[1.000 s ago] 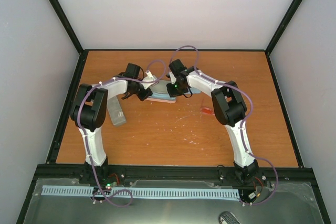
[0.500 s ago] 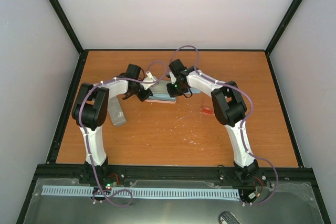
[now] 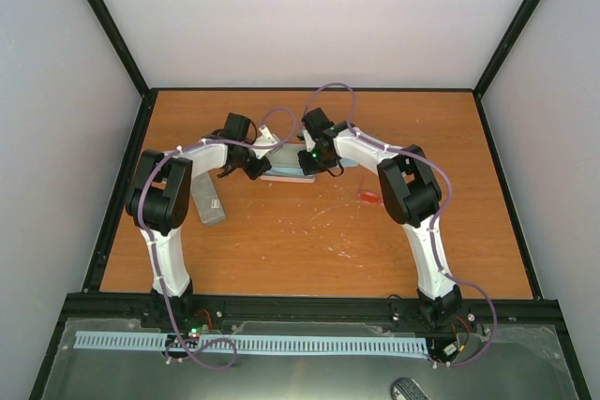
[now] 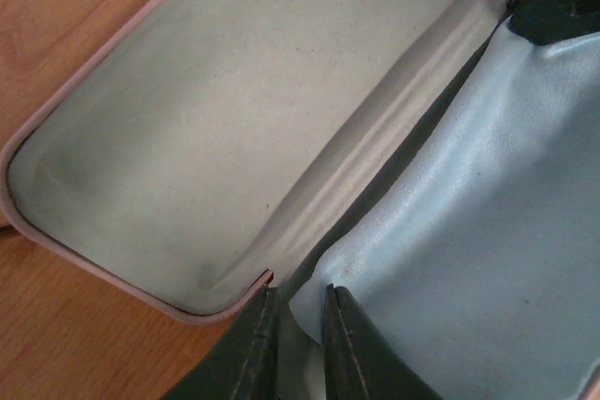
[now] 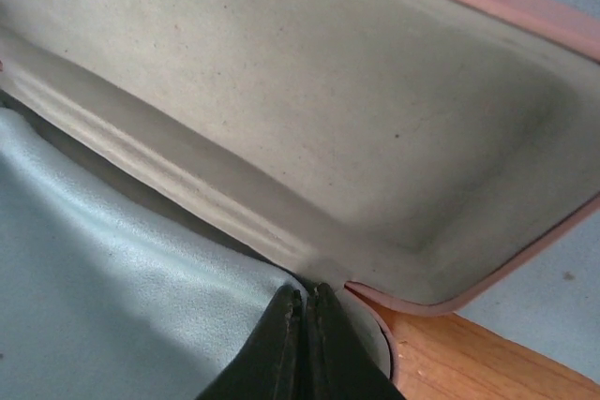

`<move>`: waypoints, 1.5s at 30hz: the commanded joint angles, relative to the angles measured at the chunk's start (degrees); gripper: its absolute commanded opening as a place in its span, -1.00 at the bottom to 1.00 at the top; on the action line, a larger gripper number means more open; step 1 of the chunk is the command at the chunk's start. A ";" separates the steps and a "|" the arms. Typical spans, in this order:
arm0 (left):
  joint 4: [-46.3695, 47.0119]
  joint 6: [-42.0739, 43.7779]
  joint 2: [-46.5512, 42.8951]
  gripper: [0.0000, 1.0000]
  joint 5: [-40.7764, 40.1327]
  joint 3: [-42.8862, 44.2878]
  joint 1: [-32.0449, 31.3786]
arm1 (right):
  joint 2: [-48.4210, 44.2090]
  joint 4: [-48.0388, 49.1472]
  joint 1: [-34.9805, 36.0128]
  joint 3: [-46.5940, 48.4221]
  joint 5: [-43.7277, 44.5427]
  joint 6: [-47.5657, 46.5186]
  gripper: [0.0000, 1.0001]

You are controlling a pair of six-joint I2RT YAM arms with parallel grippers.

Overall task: Organize the sunglasses
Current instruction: Place the glasses cleaning cloth in the sunglasses case.

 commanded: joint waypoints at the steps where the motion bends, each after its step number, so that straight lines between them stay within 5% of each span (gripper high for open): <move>1: 0.54 -0.83 -1.48 -0.73 0.00 -0.56 0.48 | 0.17 -0.65 0.40 -1.77 1.97 0.51 -0.94; 10: 0.57 -0.85 -1.75 -0.99 0.45 -0.84 0.47 | -1.84 1.17 0.60 -3.16 2.80 0.45 -0.94; 31: 2.78 -1.58 -3.07 -0.99 0.36 0.19 0.48 | -5.77 8.14 0.74 -4.95 4.26 -0.07 -0.95; 36: 3.00 -2.05 -3.69 -0.77 -0.63 -0.28 0.48 | -4.53 5.36 0.78 -4.32 3.04 -0.09 -0.33; 45: 3.59 -4.17 -5.41 -0.63 -2.28 -0.26 0.50 | -9.07 4.44 0.77 -6.42 8.01 -0.05 -0.15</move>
